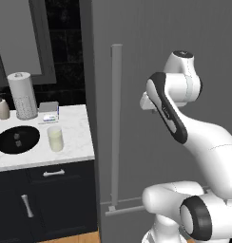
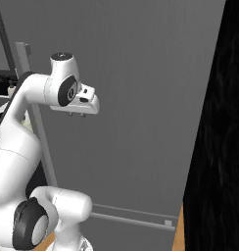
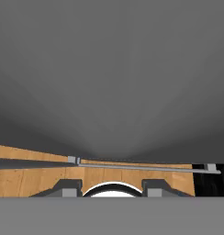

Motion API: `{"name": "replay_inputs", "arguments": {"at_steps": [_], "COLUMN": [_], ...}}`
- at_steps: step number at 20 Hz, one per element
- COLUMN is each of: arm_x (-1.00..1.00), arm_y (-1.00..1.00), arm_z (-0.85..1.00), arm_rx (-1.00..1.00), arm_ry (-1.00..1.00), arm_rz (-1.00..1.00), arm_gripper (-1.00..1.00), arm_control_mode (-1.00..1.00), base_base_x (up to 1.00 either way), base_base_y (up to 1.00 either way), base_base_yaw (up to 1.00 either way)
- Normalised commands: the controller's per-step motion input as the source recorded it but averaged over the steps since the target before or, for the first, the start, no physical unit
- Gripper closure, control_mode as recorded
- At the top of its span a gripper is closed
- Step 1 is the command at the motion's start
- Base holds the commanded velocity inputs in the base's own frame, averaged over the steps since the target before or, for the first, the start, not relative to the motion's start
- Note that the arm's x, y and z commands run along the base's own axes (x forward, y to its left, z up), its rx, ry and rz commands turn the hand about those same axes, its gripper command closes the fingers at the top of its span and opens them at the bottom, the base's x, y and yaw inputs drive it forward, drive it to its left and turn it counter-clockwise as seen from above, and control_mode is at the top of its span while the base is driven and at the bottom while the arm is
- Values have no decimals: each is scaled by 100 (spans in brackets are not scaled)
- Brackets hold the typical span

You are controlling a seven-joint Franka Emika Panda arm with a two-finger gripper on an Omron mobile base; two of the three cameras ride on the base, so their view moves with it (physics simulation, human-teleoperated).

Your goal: Grab a lemon wedge from the fridge and one ice cube from the ice bowl, and put them in the glass of lemonade.

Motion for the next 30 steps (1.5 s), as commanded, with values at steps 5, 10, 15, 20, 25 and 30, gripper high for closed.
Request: {"name": "replay_inputs", "arguments": {"at_steps": [5,10,15,20,25,30], "arm_x": [0,0,0,0,0,0], "arm_y": [0,0,0,0,0,0], "arm_z": [0,0,0,0,0,0], "arm_rx": [0,0,0,0,0,0], "arm_ry": [0,0,0,0,0,0], "arm_rz": [0,0,0,0,0,0], "arm_gripper": [-100,-100,-100,-100,-100,-100], "arm_control_mode": [100,100,100,100,100,100], "base_base_x": [0,0,0,-13,-79,-47], "base_base_y": [0,0,0,0,6,40], "base_base_yaw": [0,0,0,0,1,0]}}
